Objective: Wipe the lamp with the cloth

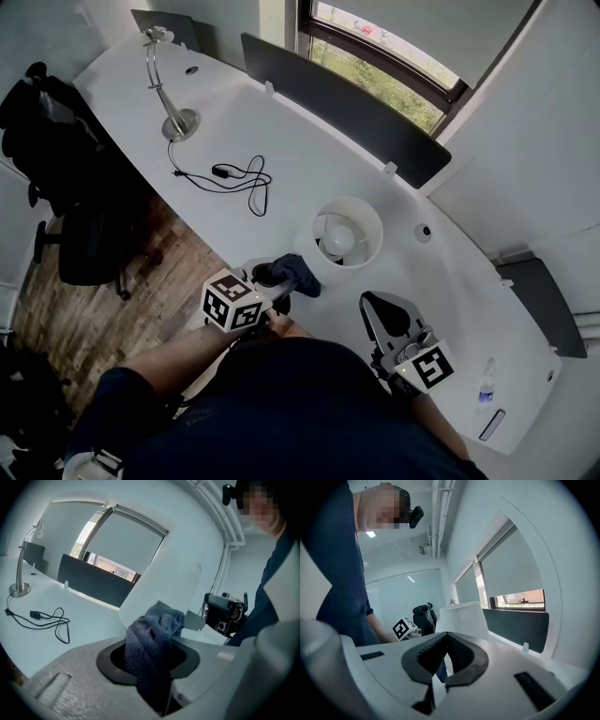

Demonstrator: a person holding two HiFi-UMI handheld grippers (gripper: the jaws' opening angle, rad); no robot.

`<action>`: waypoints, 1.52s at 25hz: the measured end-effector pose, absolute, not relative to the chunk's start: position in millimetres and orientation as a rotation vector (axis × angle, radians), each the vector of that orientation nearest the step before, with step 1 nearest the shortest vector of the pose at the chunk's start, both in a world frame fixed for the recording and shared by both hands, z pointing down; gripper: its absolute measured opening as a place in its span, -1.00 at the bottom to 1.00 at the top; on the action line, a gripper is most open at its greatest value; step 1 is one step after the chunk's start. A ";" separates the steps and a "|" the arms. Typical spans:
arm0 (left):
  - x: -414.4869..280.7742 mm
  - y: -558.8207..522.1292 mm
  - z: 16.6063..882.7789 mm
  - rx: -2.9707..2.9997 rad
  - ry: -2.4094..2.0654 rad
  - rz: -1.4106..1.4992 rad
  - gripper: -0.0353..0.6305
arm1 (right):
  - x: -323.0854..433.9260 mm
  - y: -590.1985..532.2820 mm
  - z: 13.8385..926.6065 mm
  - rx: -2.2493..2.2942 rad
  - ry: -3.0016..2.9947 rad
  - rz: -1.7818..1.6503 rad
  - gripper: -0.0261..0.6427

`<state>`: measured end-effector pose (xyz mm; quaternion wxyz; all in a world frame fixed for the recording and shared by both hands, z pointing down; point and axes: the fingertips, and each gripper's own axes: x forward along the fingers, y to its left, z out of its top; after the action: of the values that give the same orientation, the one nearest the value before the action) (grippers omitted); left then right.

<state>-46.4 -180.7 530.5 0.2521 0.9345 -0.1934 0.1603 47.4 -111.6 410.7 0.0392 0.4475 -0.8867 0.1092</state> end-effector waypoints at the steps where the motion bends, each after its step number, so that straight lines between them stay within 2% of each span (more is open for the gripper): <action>1: -47.7 -181.7 534.3 2.538 -0.526 0.447 -0.49 | 47.2 -111.7 411.1 1.377 -2.713 0.335 -0.89; 7: -53.0 -190.1 539.2 2.552 -0.527 0.500 -0.49 | 44.5 -111.6 411.7 1.404 -2.699 0.335 -0.89; 12: -55.2 -199.3 510.5 2.625 -0.538 0.481 -0.49 | 45.0 -110.4 411.1 1.426 -2.703 0.328 -0.89; 31: -41.9 -225.0 387.2 2.801 -0.564 0.213 -0.49 | 52.9 -111.4 397.5 1.478 -2.729 0.276 -0.89; 38: -59.3 -223.5 367.5 2.782 -0.698 0.102 -0.49 | 53.8 -113.9 388.1 1.449 -2.766 0.235 -0.89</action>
<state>-59.3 -223.5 367.5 0.1355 0.9604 -0.2410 0.0351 53.8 -113.9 388.1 0.0052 0.4626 -0.8834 0.0752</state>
